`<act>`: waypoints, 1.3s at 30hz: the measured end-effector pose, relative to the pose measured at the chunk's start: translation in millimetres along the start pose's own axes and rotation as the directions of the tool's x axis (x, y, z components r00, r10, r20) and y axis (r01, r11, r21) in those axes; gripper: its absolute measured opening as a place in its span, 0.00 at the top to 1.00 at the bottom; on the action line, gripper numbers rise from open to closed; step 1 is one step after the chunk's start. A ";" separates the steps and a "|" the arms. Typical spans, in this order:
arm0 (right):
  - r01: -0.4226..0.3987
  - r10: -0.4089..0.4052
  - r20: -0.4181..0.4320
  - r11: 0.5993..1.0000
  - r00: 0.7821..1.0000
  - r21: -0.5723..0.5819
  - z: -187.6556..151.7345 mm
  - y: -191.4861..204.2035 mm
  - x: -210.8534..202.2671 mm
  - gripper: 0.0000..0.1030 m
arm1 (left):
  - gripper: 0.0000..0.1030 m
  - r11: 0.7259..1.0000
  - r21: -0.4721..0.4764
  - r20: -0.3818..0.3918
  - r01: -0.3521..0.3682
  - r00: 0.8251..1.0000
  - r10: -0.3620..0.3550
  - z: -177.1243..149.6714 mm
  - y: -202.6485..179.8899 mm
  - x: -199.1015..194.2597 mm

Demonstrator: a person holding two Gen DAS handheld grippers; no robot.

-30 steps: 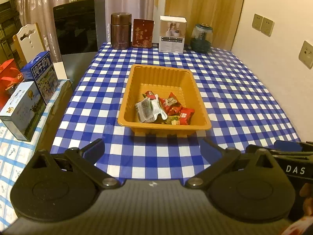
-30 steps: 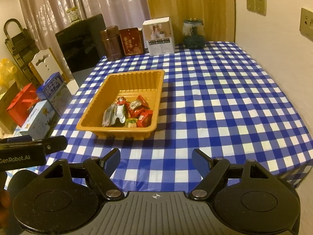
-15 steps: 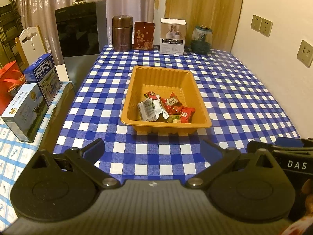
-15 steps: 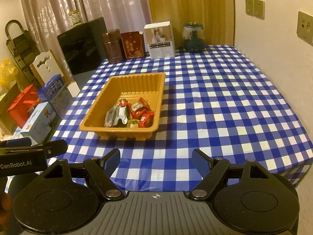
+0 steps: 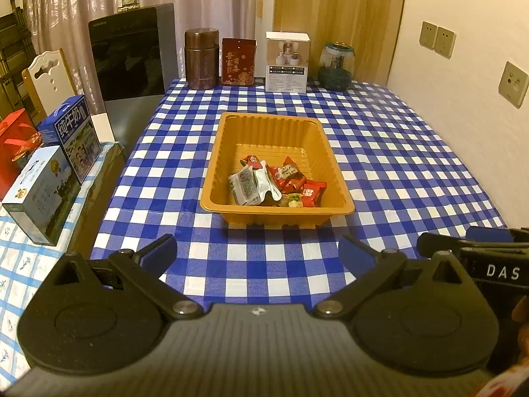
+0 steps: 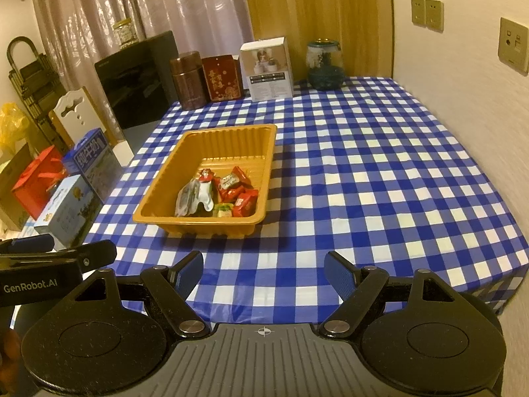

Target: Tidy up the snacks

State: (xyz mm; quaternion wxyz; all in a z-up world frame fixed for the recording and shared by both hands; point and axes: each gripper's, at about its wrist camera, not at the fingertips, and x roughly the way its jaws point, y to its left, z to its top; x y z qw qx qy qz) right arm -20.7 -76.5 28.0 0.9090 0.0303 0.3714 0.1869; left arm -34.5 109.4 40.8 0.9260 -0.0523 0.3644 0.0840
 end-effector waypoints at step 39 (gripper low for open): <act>0.001 -0.001 -0.001 1.000 1.000 0.007 1.5 -4.2 0.1 0.22 | 0.00 1.000 0.013 -0.005 -0.003 1.000 0.003 0.5 0.9 2.3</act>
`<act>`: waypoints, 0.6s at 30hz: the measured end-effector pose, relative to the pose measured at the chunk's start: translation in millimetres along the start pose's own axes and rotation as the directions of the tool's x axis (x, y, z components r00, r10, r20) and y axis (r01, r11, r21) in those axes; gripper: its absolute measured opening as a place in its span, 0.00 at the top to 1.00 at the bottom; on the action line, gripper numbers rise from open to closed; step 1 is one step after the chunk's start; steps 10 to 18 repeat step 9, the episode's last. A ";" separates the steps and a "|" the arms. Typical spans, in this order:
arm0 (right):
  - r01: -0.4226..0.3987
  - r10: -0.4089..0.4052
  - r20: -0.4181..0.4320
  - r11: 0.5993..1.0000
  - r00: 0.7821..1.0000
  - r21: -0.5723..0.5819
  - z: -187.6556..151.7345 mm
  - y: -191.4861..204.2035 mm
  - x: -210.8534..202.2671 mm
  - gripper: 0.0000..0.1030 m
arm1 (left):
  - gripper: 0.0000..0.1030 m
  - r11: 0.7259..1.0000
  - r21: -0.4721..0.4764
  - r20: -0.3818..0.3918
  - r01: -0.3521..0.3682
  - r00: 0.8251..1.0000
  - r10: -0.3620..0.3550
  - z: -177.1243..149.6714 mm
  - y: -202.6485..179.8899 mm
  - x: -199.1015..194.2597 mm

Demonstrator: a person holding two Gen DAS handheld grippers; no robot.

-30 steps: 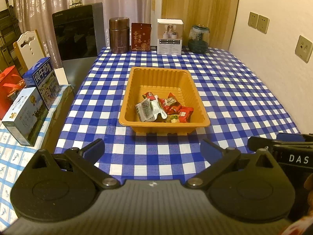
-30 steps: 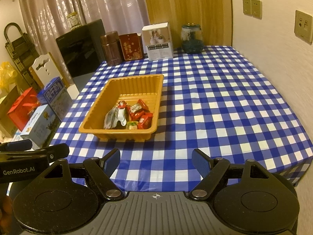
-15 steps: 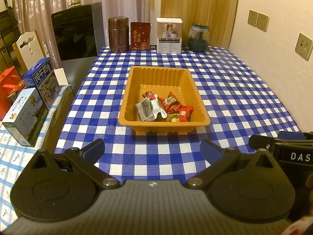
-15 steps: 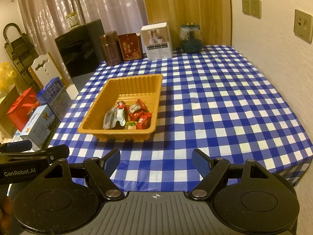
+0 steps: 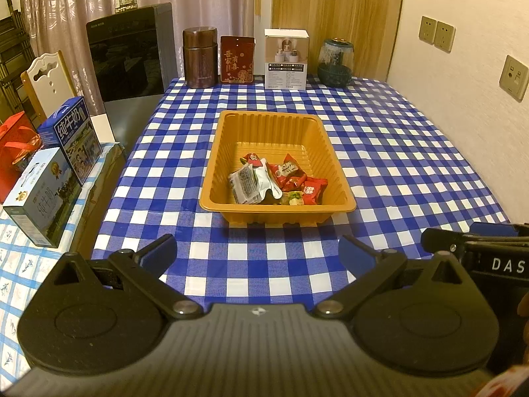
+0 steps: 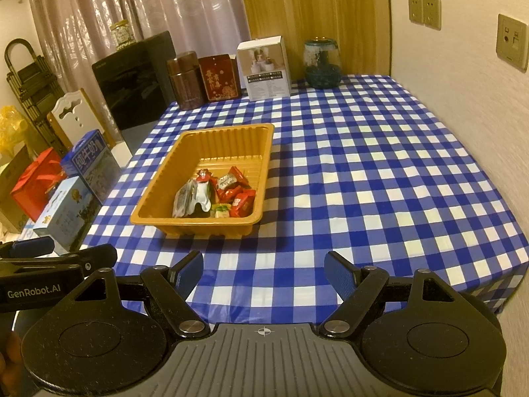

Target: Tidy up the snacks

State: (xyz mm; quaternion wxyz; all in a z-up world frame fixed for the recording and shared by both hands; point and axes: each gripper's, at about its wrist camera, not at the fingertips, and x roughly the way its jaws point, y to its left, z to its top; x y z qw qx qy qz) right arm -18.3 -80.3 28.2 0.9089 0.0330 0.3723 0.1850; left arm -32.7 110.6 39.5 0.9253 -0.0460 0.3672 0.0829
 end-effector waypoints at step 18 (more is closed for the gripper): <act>0.000 0.000 -0.002 1.000 1.000 0.002 -2.6 -1.6 1.7 0.22 | 0.00 1.000 -0.010 0.000 0.002 1.000 -0.002 -2.5 0.0 4.1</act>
